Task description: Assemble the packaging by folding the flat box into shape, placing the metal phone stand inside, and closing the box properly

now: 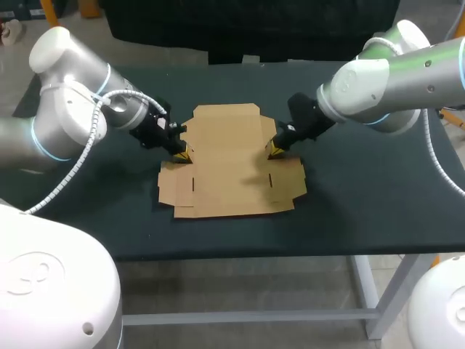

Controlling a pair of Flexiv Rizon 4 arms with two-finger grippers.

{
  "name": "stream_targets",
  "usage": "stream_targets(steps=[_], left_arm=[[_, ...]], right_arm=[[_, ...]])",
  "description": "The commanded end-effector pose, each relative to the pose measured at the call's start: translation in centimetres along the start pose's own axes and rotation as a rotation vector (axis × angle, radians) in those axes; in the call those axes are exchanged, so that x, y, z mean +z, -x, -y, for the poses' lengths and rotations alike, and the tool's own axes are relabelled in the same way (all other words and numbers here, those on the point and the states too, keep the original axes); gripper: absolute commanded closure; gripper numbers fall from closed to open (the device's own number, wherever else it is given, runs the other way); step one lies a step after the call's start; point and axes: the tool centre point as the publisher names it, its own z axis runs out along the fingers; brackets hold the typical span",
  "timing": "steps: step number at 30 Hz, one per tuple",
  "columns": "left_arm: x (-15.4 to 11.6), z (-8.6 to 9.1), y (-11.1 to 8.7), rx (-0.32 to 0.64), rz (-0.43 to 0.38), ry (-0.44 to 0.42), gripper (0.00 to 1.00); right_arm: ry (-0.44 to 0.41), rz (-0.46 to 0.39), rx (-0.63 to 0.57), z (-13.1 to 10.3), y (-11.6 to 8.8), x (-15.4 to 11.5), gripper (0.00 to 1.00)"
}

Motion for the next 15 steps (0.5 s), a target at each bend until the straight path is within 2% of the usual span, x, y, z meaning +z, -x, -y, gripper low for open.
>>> stream_targets(steps=[1,15], left_arm=[[0.02,-0.23,-0.63,0.002,0.019,-0.003,1.0],[0.23,0.05,-1.13,0.009,0.038,0.018,1.0]], right_arm=[[0.008,0.035,0.003,0.29,-0.65,-0.09,1.0],[0.005,0.115,0.026,0.01,-0.96,0.33,1.0]])
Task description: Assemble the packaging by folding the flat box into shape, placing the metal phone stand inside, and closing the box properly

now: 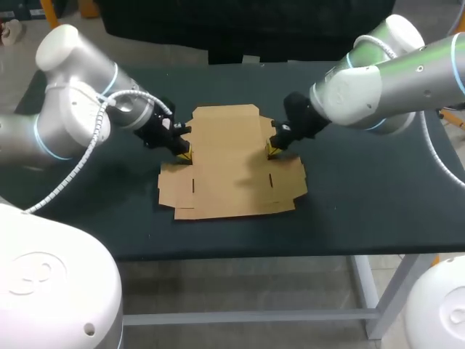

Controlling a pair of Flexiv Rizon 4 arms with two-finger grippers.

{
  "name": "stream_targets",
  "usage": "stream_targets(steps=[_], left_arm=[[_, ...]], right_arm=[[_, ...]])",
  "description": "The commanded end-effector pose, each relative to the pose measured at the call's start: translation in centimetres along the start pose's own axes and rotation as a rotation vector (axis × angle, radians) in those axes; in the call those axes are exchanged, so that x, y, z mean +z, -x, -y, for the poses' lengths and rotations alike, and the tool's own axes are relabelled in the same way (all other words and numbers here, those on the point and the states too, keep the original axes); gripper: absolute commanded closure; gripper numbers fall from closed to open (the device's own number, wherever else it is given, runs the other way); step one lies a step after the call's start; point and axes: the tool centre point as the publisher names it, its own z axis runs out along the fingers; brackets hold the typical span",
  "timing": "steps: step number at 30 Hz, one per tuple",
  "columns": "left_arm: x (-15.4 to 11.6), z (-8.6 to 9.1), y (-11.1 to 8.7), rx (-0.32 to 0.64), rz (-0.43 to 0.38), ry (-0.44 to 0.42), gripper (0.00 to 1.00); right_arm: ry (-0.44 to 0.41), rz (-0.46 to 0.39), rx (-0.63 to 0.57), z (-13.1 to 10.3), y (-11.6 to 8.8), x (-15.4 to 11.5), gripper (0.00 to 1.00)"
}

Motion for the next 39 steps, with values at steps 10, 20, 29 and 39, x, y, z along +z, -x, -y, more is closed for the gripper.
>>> stream_targets(steps=[10,20,29,39], left_arm=[[0.5,0.6,-0.8,0.002,0.024,0.036,1.0],[0.6,0.8,-1.2,-0.008,0.041,0.042,1.0],[0.8,0.8,-1.3,-0.018,0.047,0.04,1.0],[1.1,0.7,-1.5,-0.015,0.051,0.042,1.0]], right_arm=[[-0.002,0.072,0.017,-0.1,-0.3,0.7,1.0],[-0.002,0.089,0.02,-0.2,-0.2,0.8,1.0],[-0.002,0.105,0.025,-0.2,-0.2,0.9,1.0],[0.001,0.138,0.033,-0.4,-0.3,1.0,1.0]])
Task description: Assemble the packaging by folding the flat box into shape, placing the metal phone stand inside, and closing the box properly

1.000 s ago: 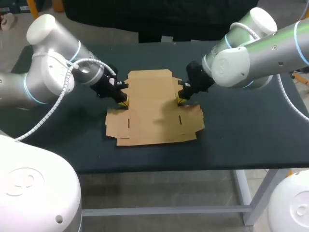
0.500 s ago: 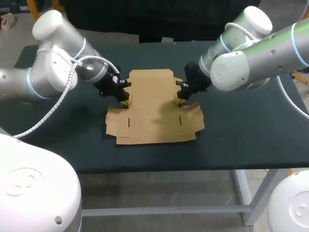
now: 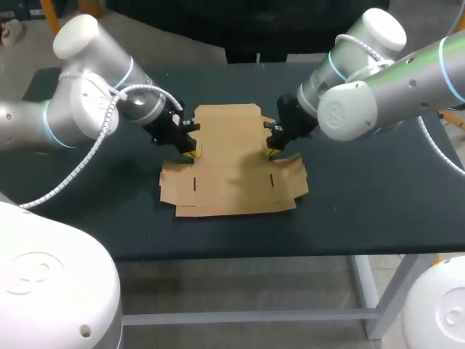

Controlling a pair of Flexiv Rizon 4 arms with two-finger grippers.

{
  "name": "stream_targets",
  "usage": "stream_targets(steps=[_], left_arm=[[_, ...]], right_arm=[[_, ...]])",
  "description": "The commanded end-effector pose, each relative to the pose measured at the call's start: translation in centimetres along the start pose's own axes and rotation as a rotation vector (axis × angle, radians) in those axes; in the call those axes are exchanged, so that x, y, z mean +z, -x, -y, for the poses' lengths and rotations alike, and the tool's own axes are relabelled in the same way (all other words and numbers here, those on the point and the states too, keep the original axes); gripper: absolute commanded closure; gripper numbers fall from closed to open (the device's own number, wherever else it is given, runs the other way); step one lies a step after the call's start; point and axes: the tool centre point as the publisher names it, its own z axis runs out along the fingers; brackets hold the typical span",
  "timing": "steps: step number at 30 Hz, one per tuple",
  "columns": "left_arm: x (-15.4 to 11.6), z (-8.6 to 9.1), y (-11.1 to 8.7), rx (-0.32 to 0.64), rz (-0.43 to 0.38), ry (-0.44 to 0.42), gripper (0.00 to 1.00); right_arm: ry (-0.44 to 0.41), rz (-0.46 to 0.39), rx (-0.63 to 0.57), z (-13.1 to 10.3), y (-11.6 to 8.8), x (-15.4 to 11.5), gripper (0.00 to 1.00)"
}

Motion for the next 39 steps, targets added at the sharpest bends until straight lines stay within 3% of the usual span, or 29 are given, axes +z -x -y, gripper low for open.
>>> stream_targets(steps=[1,39], left_arm=[[0.2,0.1,-0.4,0.0,0.012,0.005,1.0],[1.3,0.5,-0.9,0.005,0.046,0.004,1.0]], right_arm=[[0.003,0.026,0.003,-0.1,-0.5,0.3,1.0],[0.017,0.148,0.032,-0.4,-1.1,1.4,1.0]])
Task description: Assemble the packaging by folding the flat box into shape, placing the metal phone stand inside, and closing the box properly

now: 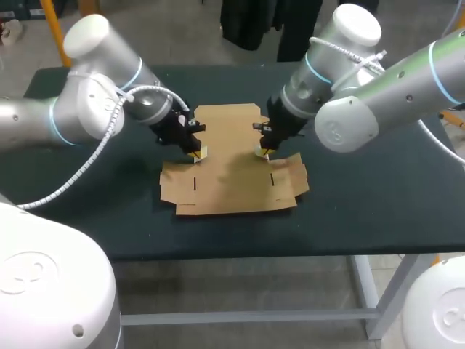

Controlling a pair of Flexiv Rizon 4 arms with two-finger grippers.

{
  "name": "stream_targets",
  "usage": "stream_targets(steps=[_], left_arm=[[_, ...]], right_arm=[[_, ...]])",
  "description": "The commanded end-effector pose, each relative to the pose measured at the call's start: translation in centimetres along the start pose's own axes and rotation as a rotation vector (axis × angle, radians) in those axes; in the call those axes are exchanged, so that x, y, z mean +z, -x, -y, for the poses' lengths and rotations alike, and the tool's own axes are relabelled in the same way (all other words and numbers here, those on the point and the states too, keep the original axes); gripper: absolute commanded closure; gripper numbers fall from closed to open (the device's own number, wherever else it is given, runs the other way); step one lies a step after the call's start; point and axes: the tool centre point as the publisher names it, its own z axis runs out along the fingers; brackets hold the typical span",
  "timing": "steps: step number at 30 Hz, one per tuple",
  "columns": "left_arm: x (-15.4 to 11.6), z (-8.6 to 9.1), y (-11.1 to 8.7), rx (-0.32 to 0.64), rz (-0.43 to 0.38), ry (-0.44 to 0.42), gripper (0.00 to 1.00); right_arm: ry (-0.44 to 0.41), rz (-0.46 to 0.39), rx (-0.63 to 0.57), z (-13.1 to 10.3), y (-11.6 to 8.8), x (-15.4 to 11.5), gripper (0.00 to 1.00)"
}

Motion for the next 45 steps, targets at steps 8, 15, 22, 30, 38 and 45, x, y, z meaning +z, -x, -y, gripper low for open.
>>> stream_targets(steps=[8,15,22,30,38,45], left_arm=[[0.6,0.2,-0.5,-0.009,0.04,-0.013,1.0],[1.1,0.4,-0.5,-0.008,0.053,-0.022,1.0],[1.7,0.5,-0.5,-0.006,0.068,-0.022,1.0],[2.4,0.4,-0.3,-0.017,0.104,-0.025,1.0],[2.1,0.2,-0.3,-0.031,0.128,-0.023,1.0],[1.2,0.2,-0.6,-0.032,0.133,-0.032,1.0]], right_arm=[[0.011,0.072,0.023,0.0,-0.6,0.9,1.0],[0.017,0.107,0.039,0.1,-0.7,1.0,1.0],[0.017,0.131,0.054,0.3,-0.5,1.2,1.0],[0.006,0.185,0.087,0.5,-0.2,2.1,1.0],[-0.009,0.171,0.127,0.6,0.2,1.8,1.0],[0.003,0.149,0.141,0.4,0.2,0.3,1.0]])
